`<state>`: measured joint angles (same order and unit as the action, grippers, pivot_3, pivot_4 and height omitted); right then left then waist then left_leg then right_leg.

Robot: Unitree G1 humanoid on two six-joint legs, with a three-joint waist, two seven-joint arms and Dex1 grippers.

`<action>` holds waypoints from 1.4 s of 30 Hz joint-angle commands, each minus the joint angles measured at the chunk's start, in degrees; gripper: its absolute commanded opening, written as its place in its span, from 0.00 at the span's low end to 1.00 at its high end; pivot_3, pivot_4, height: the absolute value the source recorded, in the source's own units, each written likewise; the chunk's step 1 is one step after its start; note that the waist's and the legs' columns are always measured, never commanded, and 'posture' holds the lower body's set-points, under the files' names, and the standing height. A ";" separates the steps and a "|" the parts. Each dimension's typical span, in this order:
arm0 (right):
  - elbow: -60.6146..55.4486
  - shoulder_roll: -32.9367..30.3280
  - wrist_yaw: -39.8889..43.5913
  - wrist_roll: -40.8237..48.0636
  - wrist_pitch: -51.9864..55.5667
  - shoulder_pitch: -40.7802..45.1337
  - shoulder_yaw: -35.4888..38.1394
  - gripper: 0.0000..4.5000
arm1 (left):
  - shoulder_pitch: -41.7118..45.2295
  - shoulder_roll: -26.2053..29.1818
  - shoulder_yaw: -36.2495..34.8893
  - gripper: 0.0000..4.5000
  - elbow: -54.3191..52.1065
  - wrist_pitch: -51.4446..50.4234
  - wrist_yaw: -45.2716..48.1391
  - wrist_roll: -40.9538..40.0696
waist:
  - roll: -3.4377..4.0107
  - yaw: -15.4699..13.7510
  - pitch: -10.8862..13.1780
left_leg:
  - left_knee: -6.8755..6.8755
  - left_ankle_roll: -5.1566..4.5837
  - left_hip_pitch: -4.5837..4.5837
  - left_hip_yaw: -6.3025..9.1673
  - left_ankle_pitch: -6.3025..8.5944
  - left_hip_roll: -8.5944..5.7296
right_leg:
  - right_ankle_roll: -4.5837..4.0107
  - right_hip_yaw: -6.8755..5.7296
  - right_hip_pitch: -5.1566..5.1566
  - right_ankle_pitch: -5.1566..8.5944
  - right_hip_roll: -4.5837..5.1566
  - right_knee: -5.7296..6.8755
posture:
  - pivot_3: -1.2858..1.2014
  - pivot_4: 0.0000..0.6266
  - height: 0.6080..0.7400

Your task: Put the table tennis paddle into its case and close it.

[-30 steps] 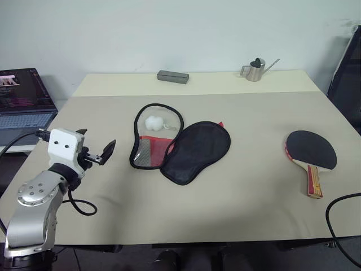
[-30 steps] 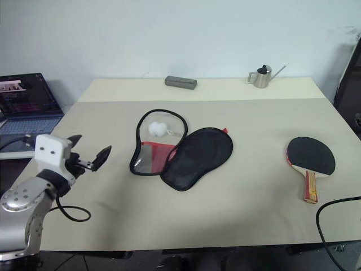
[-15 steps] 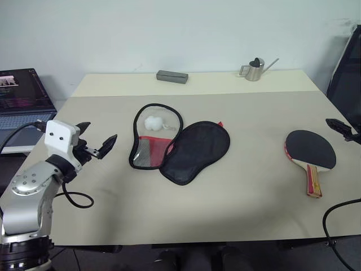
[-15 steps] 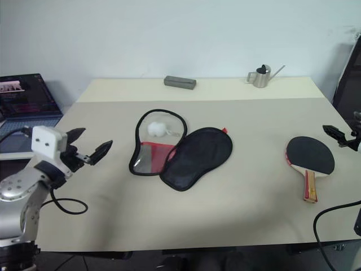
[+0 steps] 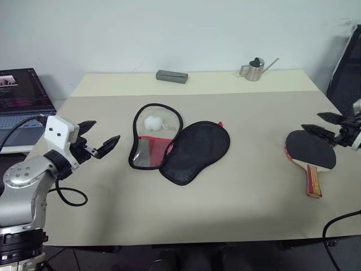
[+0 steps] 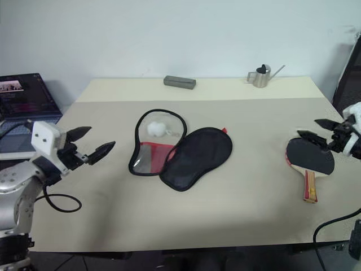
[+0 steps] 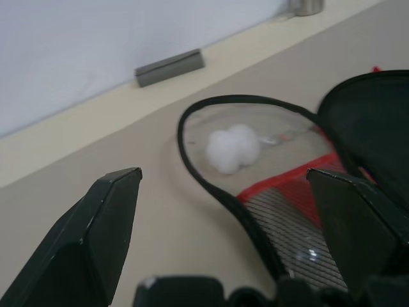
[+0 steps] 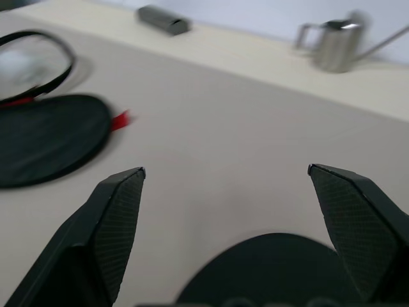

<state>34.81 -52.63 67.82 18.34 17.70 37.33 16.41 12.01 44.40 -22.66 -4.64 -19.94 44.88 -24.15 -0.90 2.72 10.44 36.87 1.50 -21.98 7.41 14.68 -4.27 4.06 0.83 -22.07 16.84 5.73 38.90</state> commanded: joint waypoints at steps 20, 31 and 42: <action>-21.88 23.28 -19.91 2.75 21.12 3.91 -15.56 0.99 | 8.71 4.51 8.56 1.00 -0.66 -4.06 13.79 -4.64 | -0.01 -0.35 0.00 | 0.01 0.02 -0.08 0.07 0.00 -0.02 | -0.01 0.02 -0.19 -0.01 -0.04 0.06 | 0.52 0.24 1.00; 1.81 31.39 -32.77 -9.50 6.78 13.08 -19.18 0.99 | 9.76 4.38 9.35 1.00 -0.24 -5.21 15.51 -4.80 | -0.01 0.26 0.00 | 0.00 0.21 -0.09 0.08 -0.08 -0.02 | -0.01 0.04 -0.24 -0.01 -0.08 0.05 | 0.52 0.24 1.00; -0.68 33.01 -29.58 -11.88 7.13 12.15 -21.28 0.99 | 8.81 3.98 8.90 1.00 -0.46 -4.51 14.97 -4.40 | -0.01 0.60 0.00 | -0.01 0.22 -0.09 0.08 -0.07 -0.01 | -0.01 0.06 -0.25 -0.01 -0.11 0.06 | 0.52 0.24 1.00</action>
<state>37.81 -20.04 36.91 6.22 24.41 49.34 -4.22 20.65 47.97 -12.73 -3.98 -25.61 60.11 -28.44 -0.91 3.32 10.45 36.85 1.72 -22.07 7.49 14.61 -4.26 4.05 0.90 -22.33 16.83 5.61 38.95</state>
